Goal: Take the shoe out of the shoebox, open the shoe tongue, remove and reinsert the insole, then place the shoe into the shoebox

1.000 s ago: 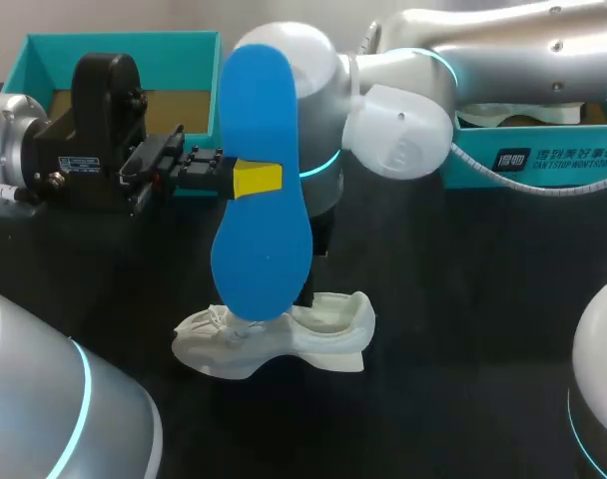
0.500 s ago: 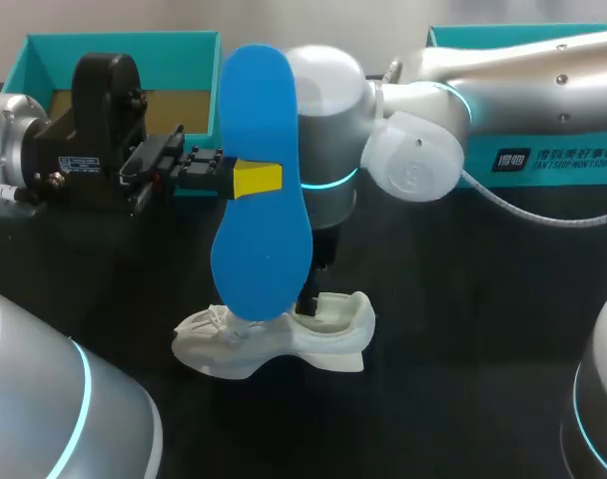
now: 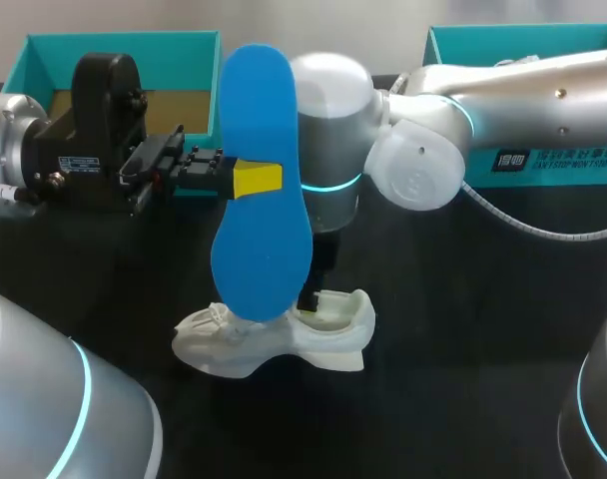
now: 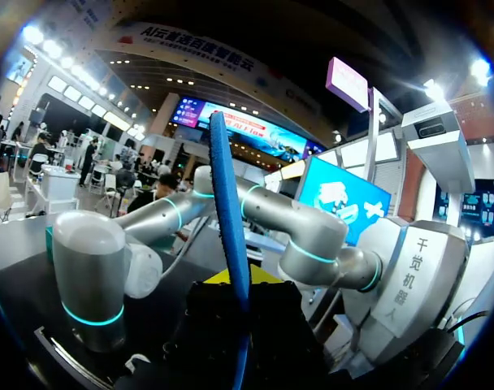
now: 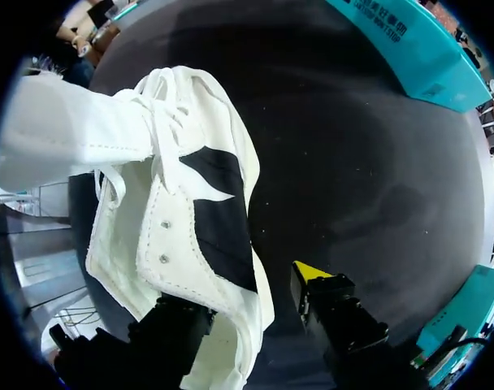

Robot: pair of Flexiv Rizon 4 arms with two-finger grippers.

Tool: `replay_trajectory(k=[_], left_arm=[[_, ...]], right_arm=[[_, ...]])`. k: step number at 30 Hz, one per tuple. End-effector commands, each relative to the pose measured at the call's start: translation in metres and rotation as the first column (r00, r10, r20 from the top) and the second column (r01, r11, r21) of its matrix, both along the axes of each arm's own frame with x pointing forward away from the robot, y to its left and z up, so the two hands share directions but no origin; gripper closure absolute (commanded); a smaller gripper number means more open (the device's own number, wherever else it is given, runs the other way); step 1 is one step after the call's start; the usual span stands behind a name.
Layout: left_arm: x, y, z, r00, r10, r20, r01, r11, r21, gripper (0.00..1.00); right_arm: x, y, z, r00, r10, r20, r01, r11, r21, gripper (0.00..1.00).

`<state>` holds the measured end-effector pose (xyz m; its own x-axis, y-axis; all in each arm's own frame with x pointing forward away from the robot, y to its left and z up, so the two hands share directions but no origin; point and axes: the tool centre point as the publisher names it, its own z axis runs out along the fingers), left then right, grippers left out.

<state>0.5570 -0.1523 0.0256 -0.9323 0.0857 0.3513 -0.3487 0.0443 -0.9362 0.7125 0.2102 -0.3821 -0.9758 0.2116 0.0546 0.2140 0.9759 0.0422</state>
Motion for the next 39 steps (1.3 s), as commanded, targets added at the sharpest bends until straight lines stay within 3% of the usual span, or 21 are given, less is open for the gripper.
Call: replay_trajectory(k=[1,11,22,28,36,39], left_arm=[[0.000,-0.001,0.000,1.000,0.000,0.000,0.000,1.000,0.001,1.00],[0.000,-0.001,0.000,1.000,0.000,0.000,0.000,1.000,0.001,1.00],[0.000,-0.001,0.000,1.000,0.000,0.000,0.000,1.000,0.001,1.00],[0.000,-0.001,0.000,1.000,0.000,0.000,0.000,1.000,0.001,1.00],[0.000,-0.001,0.000,1.000,0.000,0.000,0.000,1.000,0.001,1.00],[0.000,-0.001,0.000,1.000,0.000,0.000,0.000,1.000,0.001,1.00]], right_arm=[[-0.001,0.002,-0.002,1.000,0.004,-0.003,-0.004,1.000,-0.002,1.00],[-0.005,0.002,0.009,1.000,-0.016,0.002,0.016,1.000,-0.008,1.00],[-0.017,-0.008,0.033,0.985,-0.170,0.024,0.170,0.985,-0.036,1.00],[-0.032,-0.014,0.047,0.938,-0.344,0.053,0.345,0.938,-0.019,1.00],[-0.053,-0.005,0.057,0.817,-0.563,0.127,0.560,0.826,0.058,1.00],[-0.053,-0.005,0.057,0.817,-0.563,0.127,0.560,0.826,0.058,1.00]])
